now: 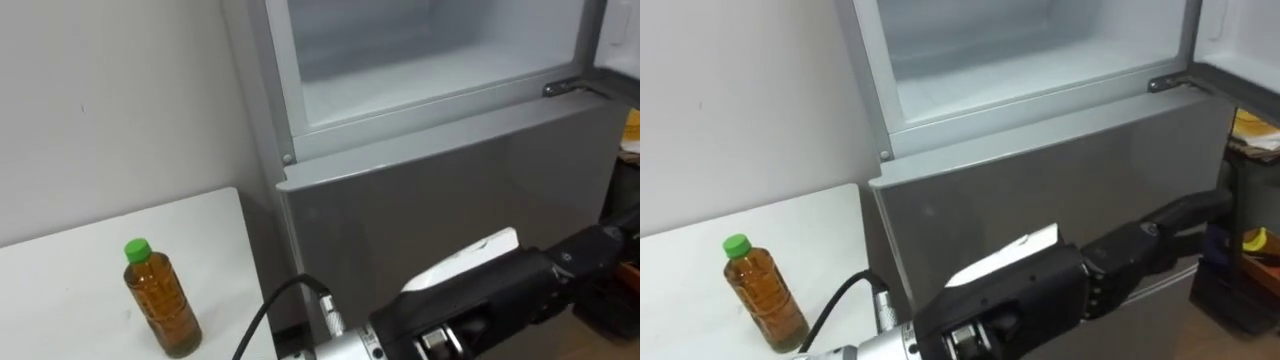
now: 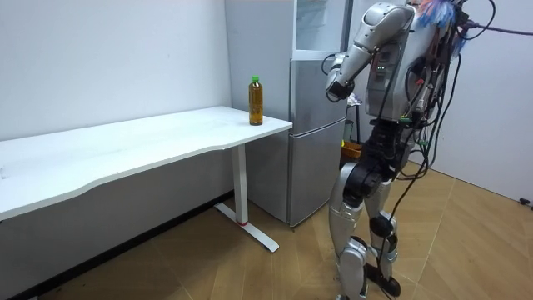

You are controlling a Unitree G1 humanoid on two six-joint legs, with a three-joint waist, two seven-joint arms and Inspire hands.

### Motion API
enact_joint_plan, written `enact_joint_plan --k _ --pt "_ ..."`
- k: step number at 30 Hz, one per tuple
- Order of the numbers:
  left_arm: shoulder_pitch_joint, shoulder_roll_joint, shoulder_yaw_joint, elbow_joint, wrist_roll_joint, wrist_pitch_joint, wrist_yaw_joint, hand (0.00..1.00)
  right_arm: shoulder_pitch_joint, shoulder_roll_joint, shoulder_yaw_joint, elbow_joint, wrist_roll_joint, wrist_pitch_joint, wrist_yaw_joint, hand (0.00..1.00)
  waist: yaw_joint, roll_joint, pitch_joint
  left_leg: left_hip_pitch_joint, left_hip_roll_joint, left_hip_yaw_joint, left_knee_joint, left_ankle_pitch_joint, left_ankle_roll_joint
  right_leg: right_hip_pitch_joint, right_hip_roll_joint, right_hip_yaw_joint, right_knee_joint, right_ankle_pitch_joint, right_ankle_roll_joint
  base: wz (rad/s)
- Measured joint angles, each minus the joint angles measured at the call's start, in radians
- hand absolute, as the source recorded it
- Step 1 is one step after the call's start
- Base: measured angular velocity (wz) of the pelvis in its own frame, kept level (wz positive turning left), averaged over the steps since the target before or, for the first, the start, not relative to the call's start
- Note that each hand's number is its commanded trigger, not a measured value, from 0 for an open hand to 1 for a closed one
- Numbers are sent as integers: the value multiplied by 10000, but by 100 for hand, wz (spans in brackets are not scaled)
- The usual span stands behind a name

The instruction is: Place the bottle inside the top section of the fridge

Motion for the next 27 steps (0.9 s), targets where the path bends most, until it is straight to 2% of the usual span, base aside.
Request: enact_joint_plan --k 12,16,19,22,23,25,27 --pt "1 8 28 433 15 61 -32 0 -52 -9 146 2 -24 34 10 0 36 -43 -4 -6 3 -2 7 -1 -2 -1 5 -12 26 0 1 0" --pt "1 176 265 413 22 62 -28 0 16 25 1 -10 2 40 11 0 98 -65 -23 13 3 0 5 1 -4 -2 9 -5 58 -1 1 0" --pt "54 262 749 378 28 57 20 0 116 32 -39 -8 92 33 12 0 390 -113 -70 17 9 -10 9 2 -4 -20 7 -13 113 -1 0 0" --pt "391 323 1422 76 145 29 393 0 168 27 -41 22 -79 -43 11 0 680 -184 -117 15 11 -27 19 2 -4 -26 8 -30 165 -1 0 0" --pt "537 349 1742 -142 273 12 529 0 235 41 -43 83 -64 -114 -8 0 875 -211 -142 25 11 -33 21 2 -4 -15 9 -23 170 -1 0 0" --pt "818 470 2267 -565 388 -158 891 0 399 49 -106 82 -33 -224 -85 0 1123 -251 -173 37 13 -51 21 5 -8 -1 13 -35 178 -2 0 0" --pt "1296 590 3167 -1062 493 -549 1302 0 601 99 -280 75 -85 -310 -148 0 1505 -313 -201 70 17 -118 22 9 -14 69 21 -76 183 -1 -1 5"
